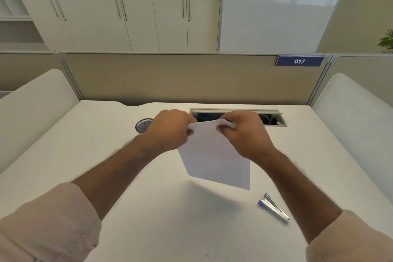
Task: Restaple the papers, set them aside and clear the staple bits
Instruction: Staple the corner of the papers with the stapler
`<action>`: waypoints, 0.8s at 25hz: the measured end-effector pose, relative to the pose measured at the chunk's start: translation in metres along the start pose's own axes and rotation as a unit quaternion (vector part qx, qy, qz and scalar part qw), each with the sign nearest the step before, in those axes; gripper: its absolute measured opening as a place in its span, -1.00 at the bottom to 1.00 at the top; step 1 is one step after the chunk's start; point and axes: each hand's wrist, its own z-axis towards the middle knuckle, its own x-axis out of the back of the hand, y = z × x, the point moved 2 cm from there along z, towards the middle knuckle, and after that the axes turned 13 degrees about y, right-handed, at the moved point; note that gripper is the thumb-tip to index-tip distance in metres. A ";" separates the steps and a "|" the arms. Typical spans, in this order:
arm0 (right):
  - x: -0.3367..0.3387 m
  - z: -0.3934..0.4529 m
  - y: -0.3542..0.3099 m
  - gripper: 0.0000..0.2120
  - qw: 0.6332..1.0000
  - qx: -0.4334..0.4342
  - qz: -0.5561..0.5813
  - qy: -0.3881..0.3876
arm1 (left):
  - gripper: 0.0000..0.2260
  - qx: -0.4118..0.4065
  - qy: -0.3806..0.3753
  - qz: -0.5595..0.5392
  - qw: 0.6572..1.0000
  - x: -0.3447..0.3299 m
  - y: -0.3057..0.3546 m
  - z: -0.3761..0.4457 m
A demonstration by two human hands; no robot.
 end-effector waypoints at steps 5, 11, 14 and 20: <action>0.010 -0.002 0.015 -0.95 0.979 -0.131 0.150 0.040 | -0.40 0.174 0.139 -0.377 0.899 -0.011 -0.043 -0.023; 0.002 -0.015 0.035 -0.87 0.944 -0.247 0.217 0.035 | -0.87 0.261 0.123 -0.505 0.814 -0.013 -0.041 -0.030; -0.001 -0.022 0.042 -0.82 0.946 -0.252 0.205 -0.003 | -0.87 0.251 0.118 -0.458 0.845 -0.008 -0.038 -0.028; 0.010 -0.022 0.017 -0.52 0.993 -0.082 0.086 0.012 | -0.86 0.140 0.019 -0.299 0.944 0.009 -0.024 -0.020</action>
